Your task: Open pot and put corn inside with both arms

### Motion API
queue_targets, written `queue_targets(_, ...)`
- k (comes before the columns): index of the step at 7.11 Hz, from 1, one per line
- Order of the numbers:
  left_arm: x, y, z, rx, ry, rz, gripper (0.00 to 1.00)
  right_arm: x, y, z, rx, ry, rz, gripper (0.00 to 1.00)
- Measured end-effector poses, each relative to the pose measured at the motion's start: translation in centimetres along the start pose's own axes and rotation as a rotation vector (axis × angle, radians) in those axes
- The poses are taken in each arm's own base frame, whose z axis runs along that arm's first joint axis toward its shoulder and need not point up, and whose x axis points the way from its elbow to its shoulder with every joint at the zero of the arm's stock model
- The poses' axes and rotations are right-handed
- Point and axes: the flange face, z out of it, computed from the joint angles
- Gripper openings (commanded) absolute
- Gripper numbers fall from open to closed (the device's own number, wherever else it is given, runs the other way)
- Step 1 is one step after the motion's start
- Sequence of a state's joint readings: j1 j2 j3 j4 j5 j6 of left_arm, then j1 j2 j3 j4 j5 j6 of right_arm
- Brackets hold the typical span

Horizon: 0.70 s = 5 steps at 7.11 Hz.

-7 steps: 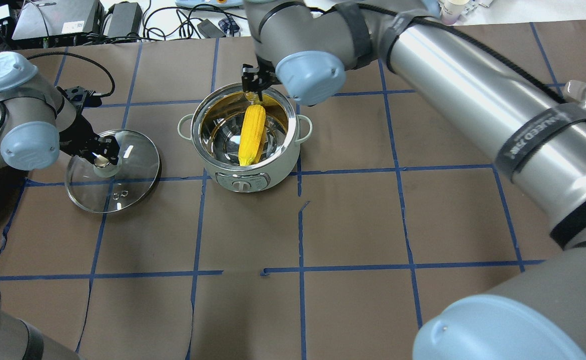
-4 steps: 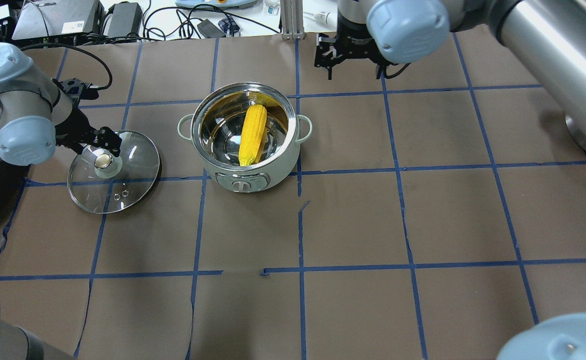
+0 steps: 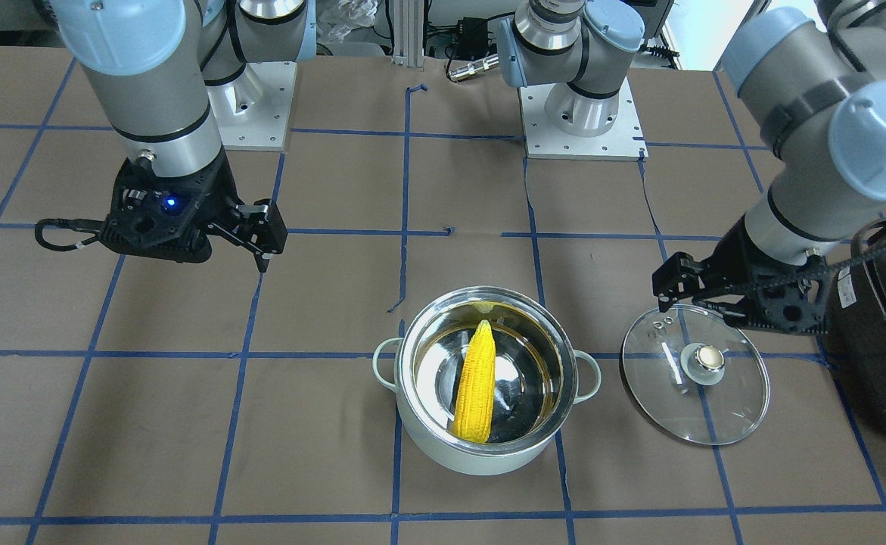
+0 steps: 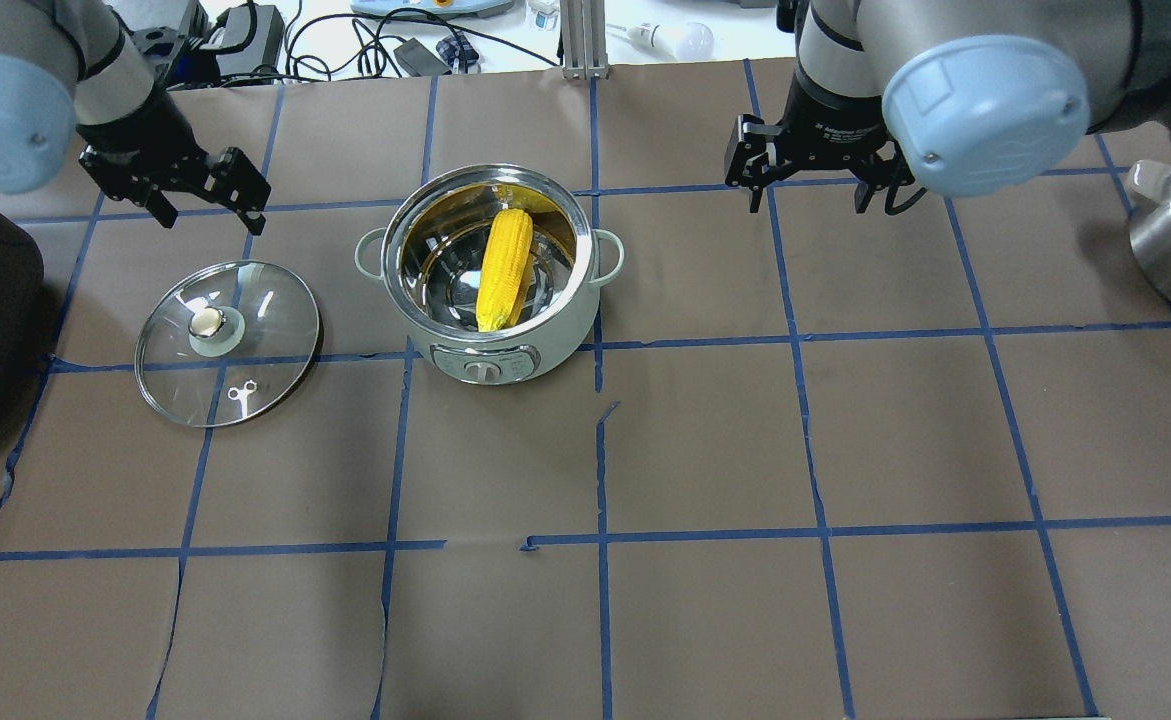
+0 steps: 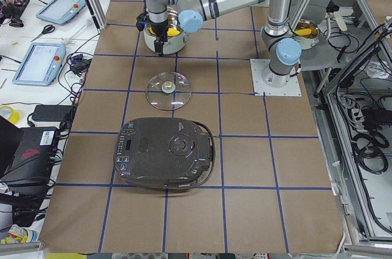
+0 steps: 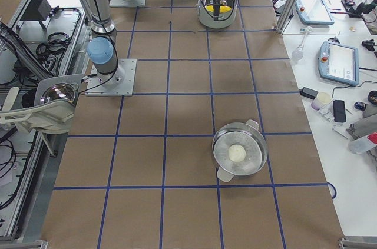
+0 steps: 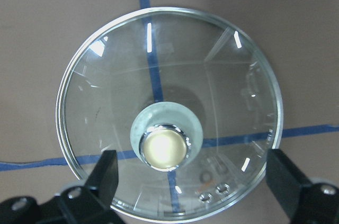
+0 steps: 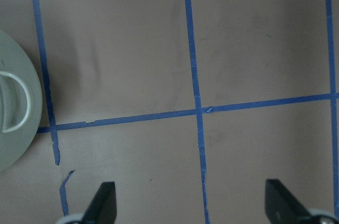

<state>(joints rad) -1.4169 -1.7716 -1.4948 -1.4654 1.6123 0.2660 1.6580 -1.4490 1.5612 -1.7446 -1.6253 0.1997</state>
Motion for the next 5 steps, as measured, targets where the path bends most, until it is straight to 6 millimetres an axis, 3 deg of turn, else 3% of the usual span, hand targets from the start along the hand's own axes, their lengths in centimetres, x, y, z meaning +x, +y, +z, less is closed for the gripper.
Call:
queue_targets(1, 3.6, 1.5, -4.1, 0.001, -0.004, -0.019, 1.0, 1.8, 0.1, -0.9, -0.003, -0.006, 0.033, 1.0)
queue_targets(2, 6.6, 3.2, -6.8, 0.016, -0.011, -0.043, 1.0, 2.9, 0.3, -2.0, -0.001, -0.021, 0.052, 1.0)
queue_targets(3, 9.2, 4.9, -8.1, 0.027, -0.023, -0.062, 1.0, 3.4, 1.0, -3.1, -0.001, -0.038, 0.059, 1.0)
queue_targets(5, 11.3, 7.6, -8.8, 0.04, -0.041, -0.072, 1.0, 3.5, 2.0, -4.2, -0.01, -0.053, 0.057, 1.0)
